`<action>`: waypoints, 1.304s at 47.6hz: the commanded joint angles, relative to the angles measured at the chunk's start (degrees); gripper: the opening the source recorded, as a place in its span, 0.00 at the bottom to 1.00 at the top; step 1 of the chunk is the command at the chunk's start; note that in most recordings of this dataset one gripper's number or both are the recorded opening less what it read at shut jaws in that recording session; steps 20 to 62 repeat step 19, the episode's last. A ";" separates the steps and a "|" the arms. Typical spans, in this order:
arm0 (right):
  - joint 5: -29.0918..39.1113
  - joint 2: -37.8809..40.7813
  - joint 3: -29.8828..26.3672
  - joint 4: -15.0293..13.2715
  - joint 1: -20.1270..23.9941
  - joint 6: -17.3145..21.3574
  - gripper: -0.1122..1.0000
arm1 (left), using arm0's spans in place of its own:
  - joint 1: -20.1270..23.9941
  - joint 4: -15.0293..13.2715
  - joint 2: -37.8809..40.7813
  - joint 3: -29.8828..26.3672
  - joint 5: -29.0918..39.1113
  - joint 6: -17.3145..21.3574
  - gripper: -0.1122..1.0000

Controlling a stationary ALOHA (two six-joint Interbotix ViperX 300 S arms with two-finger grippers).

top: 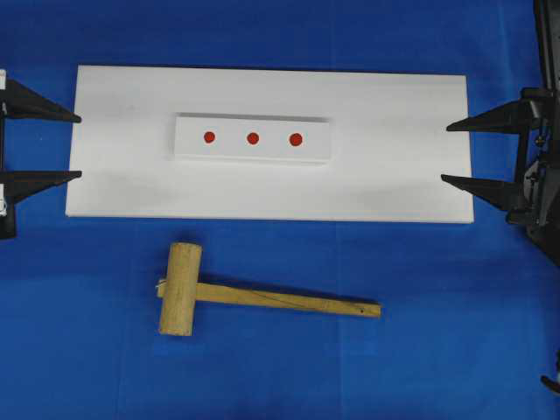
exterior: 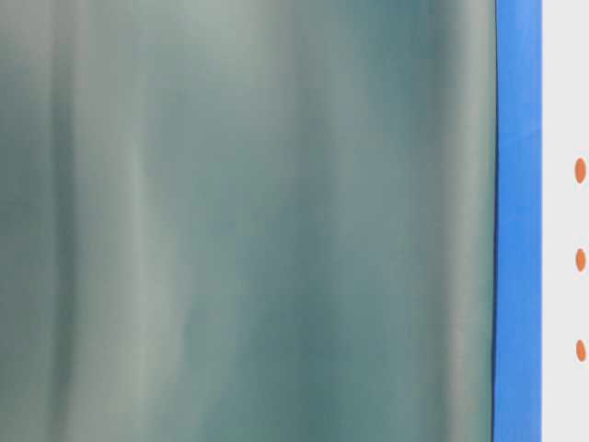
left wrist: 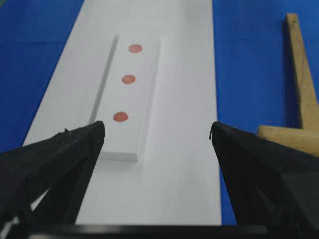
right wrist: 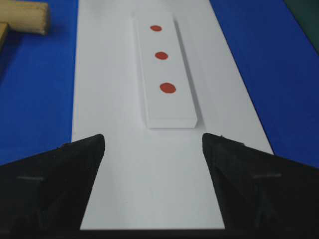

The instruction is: Hit the mark with a hammer.

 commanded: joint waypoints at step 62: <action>-0.53 0.44 -0.53 0.09 -0.18 0.09 0.72 | -0.09 0.18 0.26 -0.53 0.44 0.18 0.87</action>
